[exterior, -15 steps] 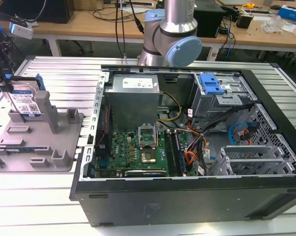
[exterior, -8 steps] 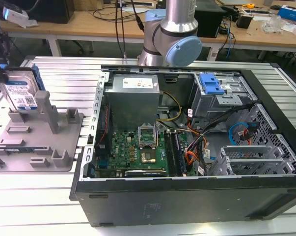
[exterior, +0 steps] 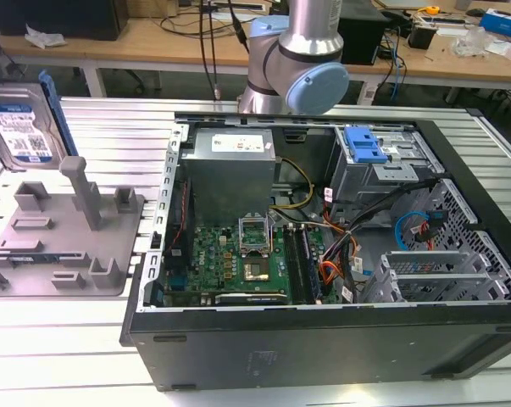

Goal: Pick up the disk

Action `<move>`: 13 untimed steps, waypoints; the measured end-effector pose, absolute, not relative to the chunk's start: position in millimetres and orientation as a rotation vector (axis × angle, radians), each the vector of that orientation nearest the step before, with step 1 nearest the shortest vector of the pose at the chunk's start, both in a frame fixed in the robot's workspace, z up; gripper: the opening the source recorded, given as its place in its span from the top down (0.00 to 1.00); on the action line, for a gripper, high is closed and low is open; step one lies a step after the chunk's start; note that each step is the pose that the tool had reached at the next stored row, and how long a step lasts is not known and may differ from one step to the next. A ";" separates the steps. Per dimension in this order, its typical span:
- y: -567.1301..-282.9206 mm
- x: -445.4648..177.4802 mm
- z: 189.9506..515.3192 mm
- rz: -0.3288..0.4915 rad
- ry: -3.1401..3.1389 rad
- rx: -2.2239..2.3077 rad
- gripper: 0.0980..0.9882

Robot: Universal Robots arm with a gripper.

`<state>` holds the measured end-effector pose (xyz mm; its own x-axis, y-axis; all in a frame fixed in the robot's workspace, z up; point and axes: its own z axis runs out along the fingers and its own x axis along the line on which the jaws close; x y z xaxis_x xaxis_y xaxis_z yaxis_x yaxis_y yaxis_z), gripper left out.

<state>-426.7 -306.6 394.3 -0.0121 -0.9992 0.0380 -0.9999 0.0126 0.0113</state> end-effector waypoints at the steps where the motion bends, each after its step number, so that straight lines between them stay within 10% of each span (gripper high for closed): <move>1: -306.6 -426.6 399.0 0.029 -2.210 2.183 0.70; 13: -306.6 -424.8 463.9 0.029 -2.210 2.183 0.70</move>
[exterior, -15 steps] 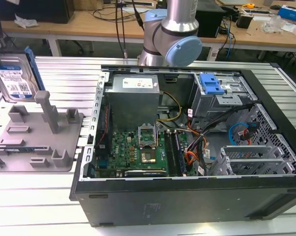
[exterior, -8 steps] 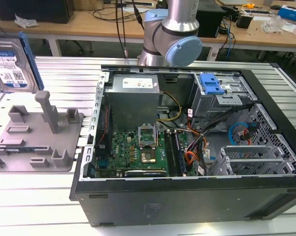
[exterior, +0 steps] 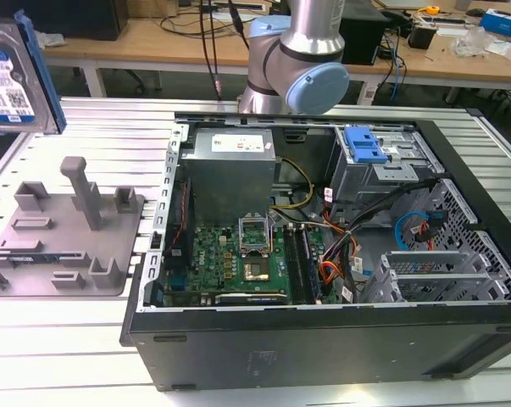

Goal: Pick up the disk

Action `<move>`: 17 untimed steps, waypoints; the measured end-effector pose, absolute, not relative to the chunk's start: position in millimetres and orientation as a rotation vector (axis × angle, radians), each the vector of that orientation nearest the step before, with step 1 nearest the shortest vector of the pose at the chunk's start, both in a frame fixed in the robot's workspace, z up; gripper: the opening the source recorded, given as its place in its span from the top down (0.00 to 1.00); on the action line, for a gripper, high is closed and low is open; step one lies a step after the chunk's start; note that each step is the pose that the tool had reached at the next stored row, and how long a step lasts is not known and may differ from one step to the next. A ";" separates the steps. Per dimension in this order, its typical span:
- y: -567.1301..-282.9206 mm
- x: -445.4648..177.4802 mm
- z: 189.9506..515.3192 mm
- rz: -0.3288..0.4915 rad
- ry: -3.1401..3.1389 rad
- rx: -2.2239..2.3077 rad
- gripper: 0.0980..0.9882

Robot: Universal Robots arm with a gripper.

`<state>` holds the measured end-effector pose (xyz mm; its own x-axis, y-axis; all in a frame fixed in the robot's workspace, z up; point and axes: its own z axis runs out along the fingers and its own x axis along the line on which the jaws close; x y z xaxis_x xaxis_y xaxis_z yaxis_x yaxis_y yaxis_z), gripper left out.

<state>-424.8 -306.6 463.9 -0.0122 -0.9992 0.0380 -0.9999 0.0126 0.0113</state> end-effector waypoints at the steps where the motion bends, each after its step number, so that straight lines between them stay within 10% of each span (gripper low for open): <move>1: -306.6 -424.7 468.9 0.029 -2.210 2.183 0.70; 17: -306.6 -423.9 487.2 0.035 -2.207 2.180 0.70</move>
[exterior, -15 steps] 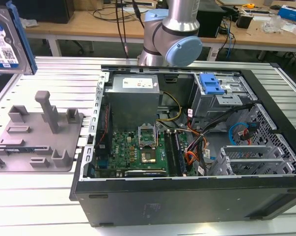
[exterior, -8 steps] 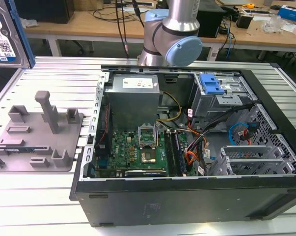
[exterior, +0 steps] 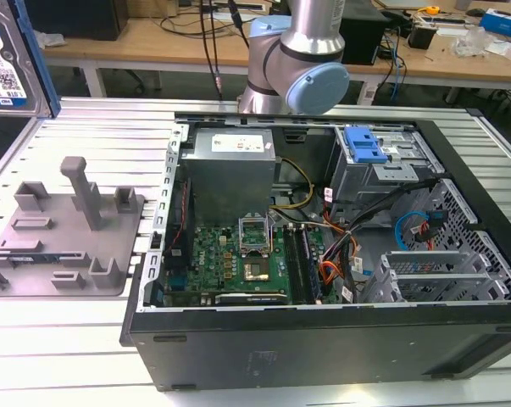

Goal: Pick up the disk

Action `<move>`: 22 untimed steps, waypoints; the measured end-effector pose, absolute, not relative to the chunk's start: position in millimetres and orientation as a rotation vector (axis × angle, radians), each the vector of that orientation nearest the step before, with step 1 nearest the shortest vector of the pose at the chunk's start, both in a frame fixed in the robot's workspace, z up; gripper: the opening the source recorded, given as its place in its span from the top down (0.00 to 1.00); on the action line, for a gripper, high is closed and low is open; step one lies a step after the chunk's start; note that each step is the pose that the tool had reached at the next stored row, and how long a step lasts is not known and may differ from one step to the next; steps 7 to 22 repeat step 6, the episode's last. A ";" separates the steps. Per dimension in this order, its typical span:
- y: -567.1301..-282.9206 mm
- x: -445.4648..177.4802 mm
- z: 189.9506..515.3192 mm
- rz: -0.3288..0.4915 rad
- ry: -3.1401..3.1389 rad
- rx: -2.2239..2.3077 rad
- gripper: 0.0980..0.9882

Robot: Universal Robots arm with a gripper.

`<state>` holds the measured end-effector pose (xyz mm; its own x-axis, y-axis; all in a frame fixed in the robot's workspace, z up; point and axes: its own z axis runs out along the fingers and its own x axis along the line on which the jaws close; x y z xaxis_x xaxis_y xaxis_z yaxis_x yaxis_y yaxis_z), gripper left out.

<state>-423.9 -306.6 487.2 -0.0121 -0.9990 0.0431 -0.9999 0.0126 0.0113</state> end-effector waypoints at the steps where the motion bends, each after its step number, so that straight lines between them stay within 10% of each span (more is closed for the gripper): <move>1: -306.6 -423.9 487.2 0.036 -2.207 2.180 0.70; 22: -306.6 -423.9 487.2 0.041 -2.204 2.177 0.70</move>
